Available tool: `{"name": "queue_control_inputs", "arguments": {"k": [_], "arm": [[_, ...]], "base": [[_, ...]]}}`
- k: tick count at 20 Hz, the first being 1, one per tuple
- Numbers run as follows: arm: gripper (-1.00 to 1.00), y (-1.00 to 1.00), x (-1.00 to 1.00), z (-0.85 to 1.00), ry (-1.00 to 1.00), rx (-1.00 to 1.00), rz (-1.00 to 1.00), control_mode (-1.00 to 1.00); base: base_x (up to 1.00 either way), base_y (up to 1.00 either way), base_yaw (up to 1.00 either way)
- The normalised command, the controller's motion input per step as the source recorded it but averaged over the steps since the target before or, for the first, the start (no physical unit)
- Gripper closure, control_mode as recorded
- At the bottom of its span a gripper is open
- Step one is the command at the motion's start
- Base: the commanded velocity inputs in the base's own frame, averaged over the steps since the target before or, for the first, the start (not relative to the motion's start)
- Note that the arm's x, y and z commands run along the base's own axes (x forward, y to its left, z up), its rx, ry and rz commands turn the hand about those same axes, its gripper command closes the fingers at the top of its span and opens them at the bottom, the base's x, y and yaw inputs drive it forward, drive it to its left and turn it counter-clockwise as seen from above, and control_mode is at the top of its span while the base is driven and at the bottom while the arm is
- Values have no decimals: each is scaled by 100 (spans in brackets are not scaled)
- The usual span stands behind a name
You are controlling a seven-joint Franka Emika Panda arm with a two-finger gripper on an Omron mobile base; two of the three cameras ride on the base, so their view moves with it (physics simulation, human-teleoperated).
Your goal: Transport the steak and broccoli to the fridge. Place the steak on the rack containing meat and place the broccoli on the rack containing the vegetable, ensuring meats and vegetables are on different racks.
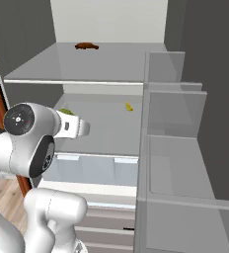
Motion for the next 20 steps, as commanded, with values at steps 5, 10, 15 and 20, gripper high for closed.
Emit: {"name": "queue_control_inputs", "arguments": {"k": [5, 10, 15, 20], "arm": [[100, 0, 62, -73, 0, 0, 0, -100], [100, 0, 70, -41, 0, 0, 0, -100], [100, 0, 70, -42, 3, 0, 0, -100], [100, 0, 57, -34, 3, 0, 0, -100]], "base": [[0, 0, 0], [0, 0, 0], [0, 0, 0], [0, 0, 0]]}}
